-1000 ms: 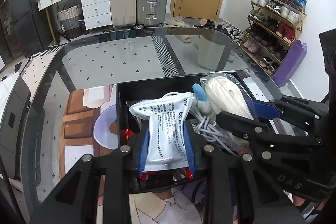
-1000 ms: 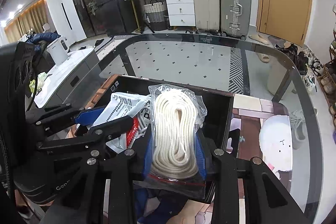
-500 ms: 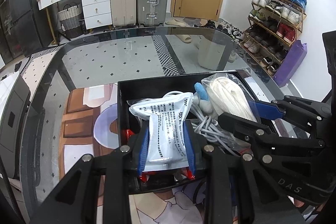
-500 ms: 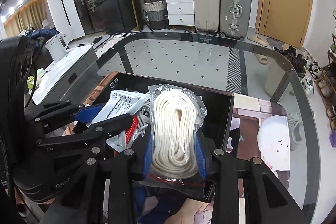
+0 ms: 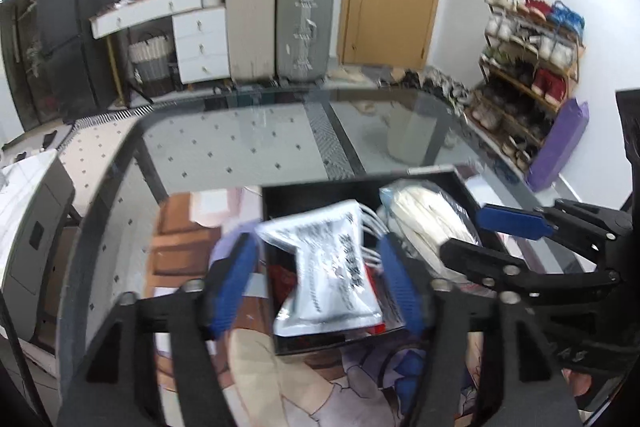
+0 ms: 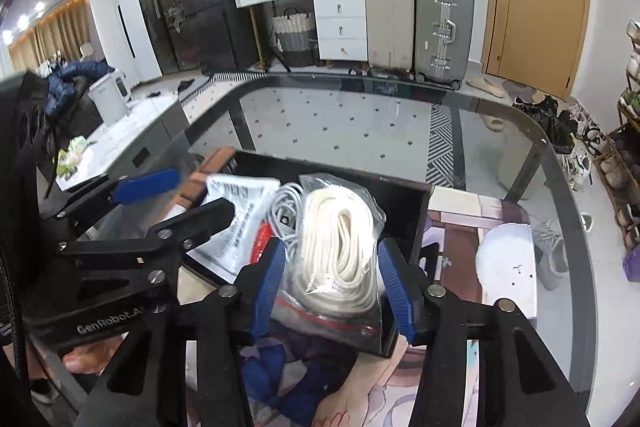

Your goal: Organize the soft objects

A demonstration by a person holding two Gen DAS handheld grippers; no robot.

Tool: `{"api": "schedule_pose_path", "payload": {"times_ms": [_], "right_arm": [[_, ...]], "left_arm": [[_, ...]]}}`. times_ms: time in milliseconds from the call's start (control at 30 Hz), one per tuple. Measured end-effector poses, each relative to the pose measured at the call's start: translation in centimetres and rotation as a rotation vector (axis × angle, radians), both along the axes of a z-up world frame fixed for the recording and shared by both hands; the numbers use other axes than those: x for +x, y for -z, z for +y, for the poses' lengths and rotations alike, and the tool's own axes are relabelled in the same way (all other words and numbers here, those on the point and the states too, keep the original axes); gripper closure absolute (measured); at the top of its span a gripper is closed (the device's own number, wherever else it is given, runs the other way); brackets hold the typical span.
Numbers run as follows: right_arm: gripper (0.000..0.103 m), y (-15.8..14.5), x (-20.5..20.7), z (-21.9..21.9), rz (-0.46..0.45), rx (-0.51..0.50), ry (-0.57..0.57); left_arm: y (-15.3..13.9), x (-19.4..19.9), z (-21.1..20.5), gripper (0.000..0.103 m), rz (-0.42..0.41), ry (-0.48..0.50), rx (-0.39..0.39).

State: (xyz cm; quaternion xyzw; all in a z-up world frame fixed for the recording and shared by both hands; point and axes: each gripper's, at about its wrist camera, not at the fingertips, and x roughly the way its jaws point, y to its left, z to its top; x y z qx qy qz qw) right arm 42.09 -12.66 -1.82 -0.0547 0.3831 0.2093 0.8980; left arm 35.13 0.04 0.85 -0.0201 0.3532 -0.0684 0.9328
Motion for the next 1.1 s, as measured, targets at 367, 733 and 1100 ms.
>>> {"api": "schedule_pose_path", "payload": {"times_ms": [367, 733, 1100], "right_arm": [[0.015, -5.9, -7.7, -3.5, -0.148, 0.102, 0.1], [0.001, -6.9, -21.4, -6.9, -0.32, 0.193, 0.194], [0.001, -4.2, -33.3, -7.0, -0.438, 0.165, 0.144]], "left_arm": [[-4.9, -6.2, 2.3, 0.01, -0.17, 0.01, -0.02], [-5.6, -19.6, 2.6, 0.0, -0.36, 0.001, 0.026], [-3.2, -28.9, 3.1, 0.0, -0.425, -0.093, 0.019]]}}
